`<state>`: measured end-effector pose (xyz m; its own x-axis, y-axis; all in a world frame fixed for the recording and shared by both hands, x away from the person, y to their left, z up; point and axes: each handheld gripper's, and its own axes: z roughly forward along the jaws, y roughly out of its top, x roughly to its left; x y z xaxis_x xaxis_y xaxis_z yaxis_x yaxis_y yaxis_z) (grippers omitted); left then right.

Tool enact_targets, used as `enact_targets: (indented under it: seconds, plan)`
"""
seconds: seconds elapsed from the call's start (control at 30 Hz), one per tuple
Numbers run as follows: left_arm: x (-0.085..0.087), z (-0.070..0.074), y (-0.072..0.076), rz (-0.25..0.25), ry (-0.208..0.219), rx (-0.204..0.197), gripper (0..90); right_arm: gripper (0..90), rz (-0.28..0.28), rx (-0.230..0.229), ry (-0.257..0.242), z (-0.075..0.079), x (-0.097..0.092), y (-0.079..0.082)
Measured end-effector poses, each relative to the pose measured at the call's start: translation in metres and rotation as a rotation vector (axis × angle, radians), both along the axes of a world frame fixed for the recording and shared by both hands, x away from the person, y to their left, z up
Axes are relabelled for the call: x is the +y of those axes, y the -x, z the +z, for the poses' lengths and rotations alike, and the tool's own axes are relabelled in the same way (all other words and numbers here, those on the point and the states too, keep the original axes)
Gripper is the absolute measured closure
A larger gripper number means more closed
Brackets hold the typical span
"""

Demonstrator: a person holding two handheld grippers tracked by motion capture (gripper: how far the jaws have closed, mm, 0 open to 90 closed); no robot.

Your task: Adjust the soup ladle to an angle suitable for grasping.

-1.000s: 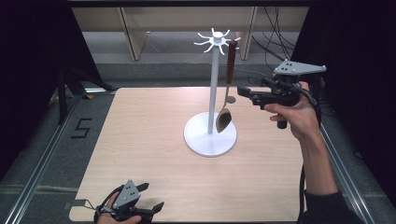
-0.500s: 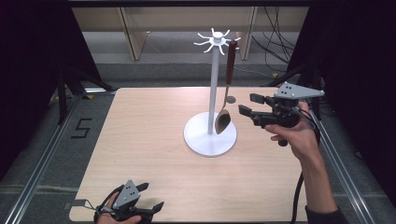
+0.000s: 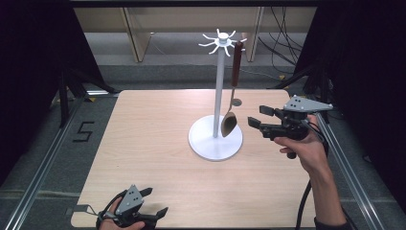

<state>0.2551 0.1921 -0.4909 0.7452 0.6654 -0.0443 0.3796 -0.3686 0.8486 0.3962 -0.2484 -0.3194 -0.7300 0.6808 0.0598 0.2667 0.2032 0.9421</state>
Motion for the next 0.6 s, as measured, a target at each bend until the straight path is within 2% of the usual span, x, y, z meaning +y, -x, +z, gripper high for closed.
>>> enact_targets:
  seconds: [0.03, 0.1, 0.13, 0.17, 0.2, 0.23, 0.27, 0.33, 0.37, 0.4, 0.43, 0.5, 0.53, 0.57, 0.6]
  plan:
    - [0.0, 0.001, 0.0, 0.001, -0.006, 0.003, 15.6, 37.4, -0.003, -0.015, 0.017, -0.001, -0.001, -0.001]
    - [0.0, 0.001, 0.0, 0.0, -0.008, 0.001, 15.6, 37.1, -0.006, 0.01, 0.01, -0.004, -0.001, 0.0]
    - [0.0, 0.001, 0.0, -0.002, -0.011, 0.001, 15.7, 36.9, -0.006, 0.0, 0.024, -0.005, -0.002, -0.001]
    - [0.0, 0.001, -0.001, -0.003, -0.011, 0.0, 15.7, 36.8, 0.002, 0.009, 0.021, -0.007, -0.002, -0.001]
    - [-0.001, 0.0, 0.001, 0.015, 0.004, 0.022, 15.7, 36.6, -0.018, 0.009, 0.012, -0.008, -0.001, 0.0]
    - [-0.001, 0.0, 0.001, 0.013, 0.003, 0.021, 15.7, 36.3, 0.005, 0.005, 0.026, -0.009, -0.002, -0.002]
    - [-0.001, 0.0, 0.001, 0.016, 0.011, 0.02, 15.7, 36.0, 0.001, 0.021, 0.022, -0.011, -0.002, -0.002]
    - [0.0, 0.0, -0.001, 0.0, 0.003, -0.003, 15.6, 35.5, -0.005, 0.016, 0.027, -0.013, -0.001, -0.003]
    - [-0.002, -0.001, 0.001, 0.021, 0.023, 0.021, 15.6, 35.2, -0.008, 0.017, 0.025, -0.015, 0.0, -0.003]
    - [-0.002, 0.0, 0.001, 0.018, 0.02, 0.024, 15.7, 35.0, -0.01, 0.014, 0.035, -0.016, 0.0, -0.004]
    - [-0.002, 0.0, -0.001, 0.005, 0.017, 0.001, 15.6, 34.9, 0.006, 0.017, 0.04, -0.018, 0.0, -0.005]
    - [-0.002, 0.0, -0.001, 0.006, 0.016, 0.008, 15.6, 34.7, 0.015, 0.029, 0.042, -0.022, 0.002, -0.005]
    - [-0.002, 0.0, -0.001, 0.007, 0.019, 0.008, 15.6, 34.5, 0.007, 0.051, 0.051, -0.023, 0.002, -0.004]
    - [-0.002, 0.0, -0.001, 0.003, 0.009, 0.005, 15.6, 34.5, 0.012, 0.027, 0.06, -0.025, 0.002, -0.005]
    - [-0.002, 0.0, -0.001, 0.003, 0.009, 0.005, 15.7, 34.5, 0.012, 0.027, 0.06, -0.025, 0.002, -0.005]
